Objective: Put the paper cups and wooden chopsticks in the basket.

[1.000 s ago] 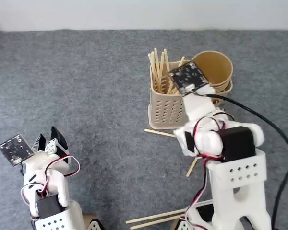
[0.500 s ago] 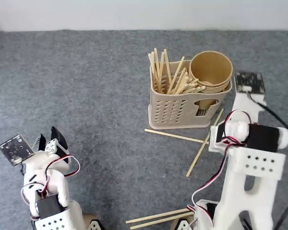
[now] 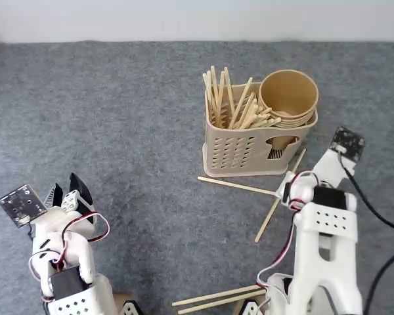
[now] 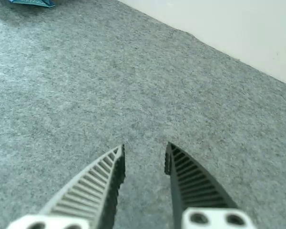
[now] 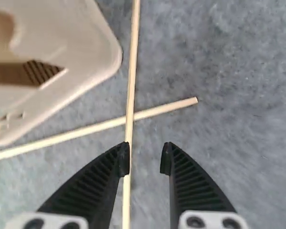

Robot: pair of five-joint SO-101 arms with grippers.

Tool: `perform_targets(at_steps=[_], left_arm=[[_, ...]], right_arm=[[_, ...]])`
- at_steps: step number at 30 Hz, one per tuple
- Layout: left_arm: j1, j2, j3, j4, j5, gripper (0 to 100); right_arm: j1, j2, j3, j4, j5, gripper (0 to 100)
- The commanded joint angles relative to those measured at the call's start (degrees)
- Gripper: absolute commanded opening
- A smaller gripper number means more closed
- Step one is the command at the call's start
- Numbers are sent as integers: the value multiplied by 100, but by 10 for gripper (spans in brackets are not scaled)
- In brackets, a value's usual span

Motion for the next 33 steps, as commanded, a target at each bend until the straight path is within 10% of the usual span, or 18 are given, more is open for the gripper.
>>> perform_targets(at_steps=[1,33], left_arm=[[-9,-114,-57,9,35,137],[-9,-114,-57,0,35,137]], right_arm=[[66,4,185,-664,-290,123],[-127,2941,-870,-1596,-949,262]])
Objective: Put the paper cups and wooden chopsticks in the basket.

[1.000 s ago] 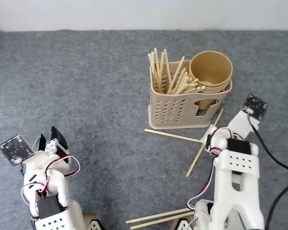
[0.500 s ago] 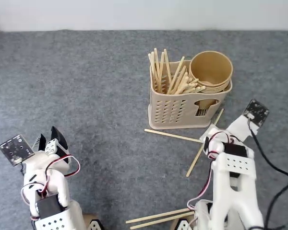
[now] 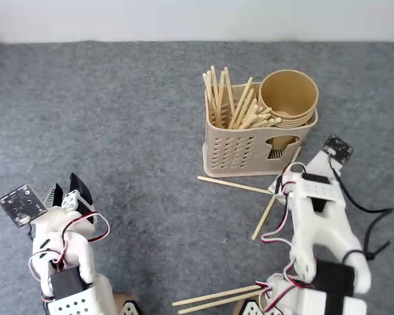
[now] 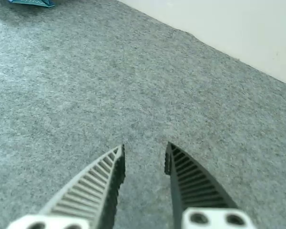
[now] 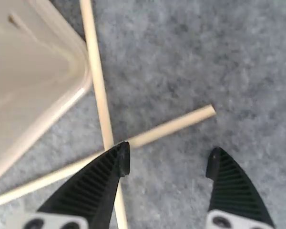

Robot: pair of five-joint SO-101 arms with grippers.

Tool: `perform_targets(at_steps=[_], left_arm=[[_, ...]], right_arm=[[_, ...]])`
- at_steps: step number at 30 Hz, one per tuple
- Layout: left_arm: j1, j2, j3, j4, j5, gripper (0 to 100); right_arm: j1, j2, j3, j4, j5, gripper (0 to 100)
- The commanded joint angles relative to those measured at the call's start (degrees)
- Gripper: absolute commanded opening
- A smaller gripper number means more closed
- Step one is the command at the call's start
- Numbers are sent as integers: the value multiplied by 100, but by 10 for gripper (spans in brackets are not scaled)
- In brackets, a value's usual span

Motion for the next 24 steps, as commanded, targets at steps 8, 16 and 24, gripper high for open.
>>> perform_targets(at_steps=[8,16,24], left_arm=[[-9,-114,-57,-9,35,137],[0,-114,-57,-9,35,137],[0,-114,-57,0,35,137]], right_arm=[[-48,-295,-475,382,-44,262],[-338,-1358,-501,910,-299,263],[-585,-655,-527,321,-325,263]])
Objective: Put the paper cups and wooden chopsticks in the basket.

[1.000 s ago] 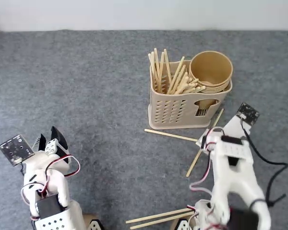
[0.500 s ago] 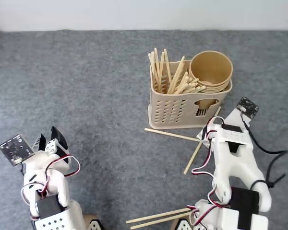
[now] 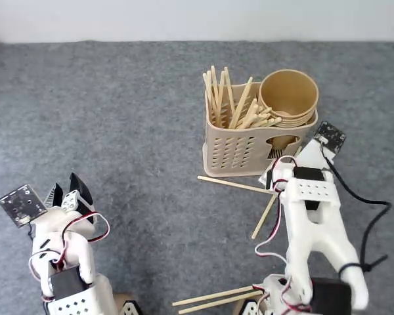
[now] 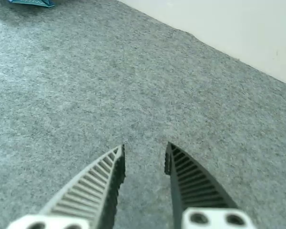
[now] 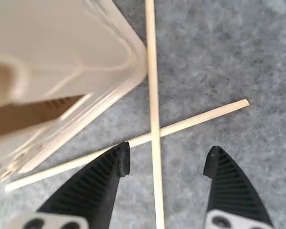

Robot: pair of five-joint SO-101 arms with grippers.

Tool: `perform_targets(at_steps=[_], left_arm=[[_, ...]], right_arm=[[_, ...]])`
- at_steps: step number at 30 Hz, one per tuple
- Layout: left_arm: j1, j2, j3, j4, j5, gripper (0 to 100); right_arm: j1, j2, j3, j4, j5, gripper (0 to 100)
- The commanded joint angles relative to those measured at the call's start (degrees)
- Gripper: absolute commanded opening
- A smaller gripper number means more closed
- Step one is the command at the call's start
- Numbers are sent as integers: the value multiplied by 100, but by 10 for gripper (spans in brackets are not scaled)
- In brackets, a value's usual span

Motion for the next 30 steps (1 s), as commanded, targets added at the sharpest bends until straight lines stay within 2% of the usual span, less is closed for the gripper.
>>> perform_targets(at_steps=[1,8,15,17,21,25,30], left_arm=[[0,-114,-57,0,35,137],[0,-114,-57,0,35,137],[0,-114,-57,0,35,137],[0,-114,-57,0,35,137],[0,-114,-57,0,35,137],[0,-114,-57,0,35,137],[0,-114,-57,0,35,137]], right_arm=[[57,286,-299,-409,-35,263],[374,998,-308,-980,18,263],[734,1235,-308,-945,229,257],[848,1226,-308,-945,229,206],[998,1226,-316,-998,229,17],[1130,1226,-396,-945,229,35],[1385,1218,-501,-945,237,9]])
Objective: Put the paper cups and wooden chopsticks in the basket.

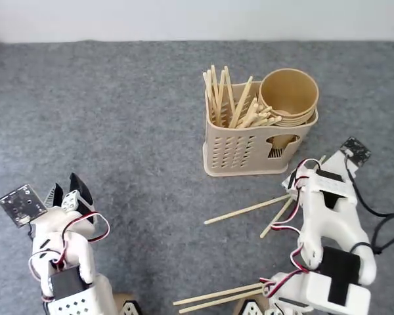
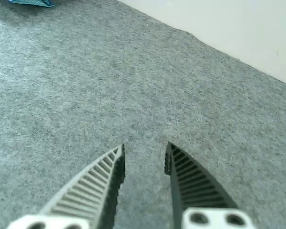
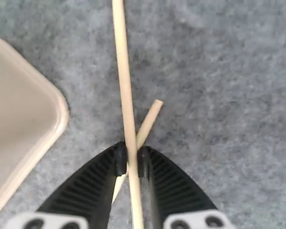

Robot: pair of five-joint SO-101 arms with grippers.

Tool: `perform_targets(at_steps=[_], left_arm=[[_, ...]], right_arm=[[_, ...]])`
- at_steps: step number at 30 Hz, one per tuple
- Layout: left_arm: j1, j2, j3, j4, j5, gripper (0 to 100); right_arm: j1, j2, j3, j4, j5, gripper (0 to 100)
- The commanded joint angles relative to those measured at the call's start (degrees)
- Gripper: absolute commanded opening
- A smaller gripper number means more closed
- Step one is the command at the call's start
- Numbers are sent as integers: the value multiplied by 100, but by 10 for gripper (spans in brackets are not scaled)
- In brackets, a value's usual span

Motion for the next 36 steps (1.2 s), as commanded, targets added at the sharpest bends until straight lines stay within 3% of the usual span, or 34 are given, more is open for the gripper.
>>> perform_targets(at_steps=[1,8,16,22,29,36], left_arm=[[0,-114,-57,0,35,137],[0,-114,-57,0,35,137],[0,-114,-57,0,35,137],[0,-114,-57,9,35,137],[0,-114,-57,9,35,137],[0,-114,-57,105,35,138]], right_arm=[[233,-13,-457,-84,70,8],[602,-673,-563,101,97,8],[567,-2967,-545,980,211,8],[576,-4409,-545,1086,246,8],[119,-5701,-589,822,642,8],[-813,-6255,-580,-549,985,8]])
